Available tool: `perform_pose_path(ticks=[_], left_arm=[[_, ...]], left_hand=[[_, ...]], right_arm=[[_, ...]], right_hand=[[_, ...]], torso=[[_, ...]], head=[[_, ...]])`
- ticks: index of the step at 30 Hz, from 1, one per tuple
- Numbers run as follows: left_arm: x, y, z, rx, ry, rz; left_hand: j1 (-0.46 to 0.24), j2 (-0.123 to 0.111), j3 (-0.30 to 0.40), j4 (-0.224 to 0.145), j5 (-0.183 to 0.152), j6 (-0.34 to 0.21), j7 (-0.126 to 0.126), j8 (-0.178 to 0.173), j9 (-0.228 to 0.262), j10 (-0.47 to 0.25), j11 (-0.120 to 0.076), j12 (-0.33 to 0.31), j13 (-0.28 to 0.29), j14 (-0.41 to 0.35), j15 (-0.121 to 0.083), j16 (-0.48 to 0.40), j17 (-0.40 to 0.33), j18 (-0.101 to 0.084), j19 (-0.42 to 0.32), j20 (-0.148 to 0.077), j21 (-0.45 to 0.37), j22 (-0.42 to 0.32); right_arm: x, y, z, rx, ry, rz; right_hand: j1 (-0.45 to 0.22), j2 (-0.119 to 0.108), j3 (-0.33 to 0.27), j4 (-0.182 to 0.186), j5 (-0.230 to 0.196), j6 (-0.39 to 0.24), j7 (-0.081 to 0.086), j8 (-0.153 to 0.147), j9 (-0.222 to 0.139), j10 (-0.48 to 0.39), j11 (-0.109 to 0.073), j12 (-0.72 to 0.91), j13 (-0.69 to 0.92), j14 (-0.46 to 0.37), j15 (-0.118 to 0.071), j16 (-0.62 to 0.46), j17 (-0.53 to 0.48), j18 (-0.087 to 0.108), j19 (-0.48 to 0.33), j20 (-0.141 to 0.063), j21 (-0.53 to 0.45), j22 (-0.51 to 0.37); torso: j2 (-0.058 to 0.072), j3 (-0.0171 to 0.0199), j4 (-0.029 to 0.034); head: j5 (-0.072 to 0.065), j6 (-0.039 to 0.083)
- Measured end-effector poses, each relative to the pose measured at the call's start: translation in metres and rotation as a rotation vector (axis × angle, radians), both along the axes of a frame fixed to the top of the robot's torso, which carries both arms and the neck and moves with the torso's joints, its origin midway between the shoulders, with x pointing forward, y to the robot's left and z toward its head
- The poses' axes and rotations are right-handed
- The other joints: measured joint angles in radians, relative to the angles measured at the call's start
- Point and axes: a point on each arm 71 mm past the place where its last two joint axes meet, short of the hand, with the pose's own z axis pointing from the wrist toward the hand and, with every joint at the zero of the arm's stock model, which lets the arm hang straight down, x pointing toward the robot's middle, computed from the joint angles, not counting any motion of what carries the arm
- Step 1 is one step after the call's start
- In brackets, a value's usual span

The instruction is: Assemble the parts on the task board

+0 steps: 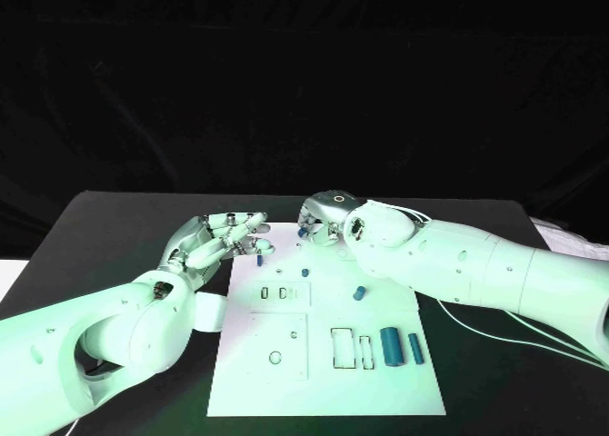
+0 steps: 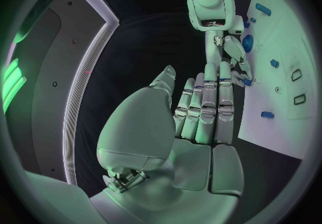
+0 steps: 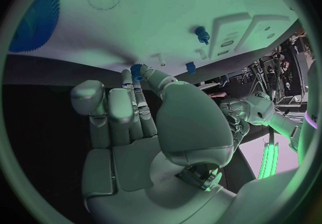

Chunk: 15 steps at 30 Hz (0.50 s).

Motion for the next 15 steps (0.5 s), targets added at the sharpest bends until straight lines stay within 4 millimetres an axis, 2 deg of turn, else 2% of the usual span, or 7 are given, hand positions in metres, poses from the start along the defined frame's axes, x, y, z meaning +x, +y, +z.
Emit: perform_pose_path(ticks=[2,3,7,11,15], left_arm=[[0.000,0.000,0.000,0.000,0.000,0.000],[0.000,0.000,0.000,0.000,0.000,0.000],[0.000,0.001,0.000,0.001,0.000,0.001],[0.000,0.002,0.000,0.002,0.001,0.004],[0.001,0.004,0.000,0.002,0.003,0.007]], left_hand=[[0.000,0.000,0.000,0.000,0.000,0.000,0.000,0.000,0.000,0.000,0.000,0.000,0.000,0.000,0.000,0.000,0.000,0.000,0.000,0.000,0.000,0.000],[0.000,0.000,0.000,0.000,0.000,0.000,0.000,0.000,0.000,0.000,0.000,0.000,0.000,0.000,0.000,0.000,0.000,0.000,0.000,0.000,0.000,0.000],[0.000,0.000,0.000,0.000,0.000,0.000,0.000,0.000,0.000,0.000,0.000,0.000,0.000,0.000,0.000,0.000,0.000,0.000,0.000,0.000,0.000,0.000],[0.000,0.000,-0.003,-0.003,0.000,0.000,0.000,0.000,0.000,0.000,0.000,0.000,0.000,0.000,0.000,0.000,0.003,0.000,0.000,0.000,0.000,0.000],[0.000,0.000,-0.003,-0.003,0.000,0.000,0.000,0.000,0.000,0.000,0.000,0.000,0.000,0.000,0.000,0.000,0.003,0.000,0.000,0.000,0.000,0.000]], right_arm=[[0.000,0.000,-0.001,0.000,0.001,-0.001],[0.000,-0.001,-0.001,0.000,0.000,-0.002],[-0.005,-0.005,0.002,0.010,-0.008,0.002],[-0.015,-0.021,0.009,0.034,-0.017,0.004],[-0.023,-0.047,0.021,0.066,-0.020,-0.025]], right_hand=[[0.004,-0.014,-0.035,0.001,0.000,-0.075,0.008,0.000,-0.005,-0.079,0.013,0.000,0.000,-0.006,0.008,-0.034,-0.043,0.000,-0.027,0.011,-0.038,-0.056],[0.007,-0.017,-0.048,0.003,0.000,-0.092,0.010,0.000,-0.005,-0.099,0.016,0.000,0.000,-0.005,0.008,-0.042,-0.053,0.000,-0.032,0.015,-0.046,-0.068],[0.016,-0.009,-0.073,0.009,0.000,-0.100,0.012,0.000,-0.002,-0.112,0.020,0.000,0.001,-0.005,0.008,-0.045,-0.063,0.000,-0.033,0.017,-0.049,-0.076],[0.033,0.007,-0.082,0.013,0.015,-0.073,0.010,0.000,0.002,-0.059,0.013,0.030,0.008,-0.005,0.008,-0.044,-0.058,0.000,-0.026,0.019,-0.041,-0.060],[0.033,0.007,-0.081,0.015,0.015,-0.058,0.013,0.000,0.002,0.010,0.007,0.060,0.017,-0.001,0.004,0.002,0.000,0.000,0.003,0.011,-0.004,-0.005]], torso=[[0.000,0.0000,-0.0001],[0.000,0.0001,-0.0002],[0.000,0.0000,-0.0005],[0.000,0.0006,-0.0019],[-0.001,0.0012,-0.0050]], head=[[0.001,0.000],[0.001,0.000],[0.000,0.002],[-0.001,0.005],[-0.001,0.007]])
